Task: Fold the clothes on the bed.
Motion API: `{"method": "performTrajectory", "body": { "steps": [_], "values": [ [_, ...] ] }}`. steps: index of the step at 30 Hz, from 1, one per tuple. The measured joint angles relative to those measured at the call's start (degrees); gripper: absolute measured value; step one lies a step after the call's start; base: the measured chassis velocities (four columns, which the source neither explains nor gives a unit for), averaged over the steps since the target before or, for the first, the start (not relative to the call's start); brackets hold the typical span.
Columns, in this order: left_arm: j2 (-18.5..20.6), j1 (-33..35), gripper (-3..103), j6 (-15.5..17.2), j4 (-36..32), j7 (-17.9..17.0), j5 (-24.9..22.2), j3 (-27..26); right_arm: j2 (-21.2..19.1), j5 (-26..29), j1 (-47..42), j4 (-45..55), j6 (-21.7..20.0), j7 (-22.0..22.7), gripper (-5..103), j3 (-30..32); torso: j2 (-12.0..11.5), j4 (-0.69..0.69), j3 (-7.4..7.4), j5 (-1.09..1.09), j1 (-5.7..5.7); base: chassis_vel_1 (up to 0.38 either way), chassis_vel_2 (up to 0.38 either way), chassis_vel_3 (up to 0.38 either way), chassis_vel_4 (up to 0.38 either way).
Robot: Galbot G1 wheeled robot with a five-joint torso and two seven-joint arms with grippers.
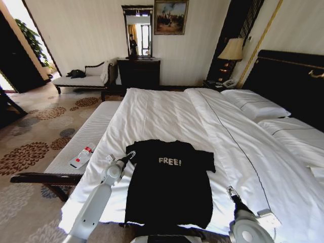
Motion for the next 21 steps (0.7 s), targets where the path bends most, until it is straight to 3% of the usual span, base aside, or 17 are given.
{"method": "performTrajectory", "body": {
  "steps": [4, 6, 9, 16, 21],
  "values": [
    [0.23, 0.35, 50, -0.24, -0.57, 0.05, -0.05, -0.83, 0.01, -0.02, -0.22, 0.18, 0.01, 0.21, 100, 0.00, 0.00, -0.01, 0.00, -0.01, 0.00, 0.000, 0.000, 0.000, 0.000],
    [0.67, 0.66, 39, -0.27, -1.00, 0.06, -0.32, -1.77, 0.08, -0.12, -0.45, 0.23, 0.02, 0.46, 100, -0.08, 0.00, 0.00, 0.00, 0.00, 0.00, 0.000, 0.000, 0.000, 0.000],
    [0.94, 0.78, 34, -0.34, -1.04, 0.08, -0.43, -2.18, 0.12, -0.30, -0.57, 0.23, 0.03, 0.58, 100, -0.19, 0.00, 0.00, 0.00, 0.00, 0.00, 0.000, 0.000, 0.000, 0.000],
    [0.98, 0.73, 3, -0.75, -0.29, 0.26, -0.51, -2.61, 0.37, -0.91, -0.71, 0.16, 0.09, 0.69, 100, -0.73, 0.00, -0.01, -0.01, 0.00, 0.00, 0.000, 0.000, 0.000, 0.000],
    [1.21, 0.91, 0, -0.70, -1.59, 0.27, -0.92, -3.95, 0.38, -1.09, -0.80, 0.14, 0.12, 0.70, 100, -0.74, 0.00, -0.01, -0.01, 0.00, 0.00, 0.000, 0.000, 0.000, 0.000]
  ]
}}
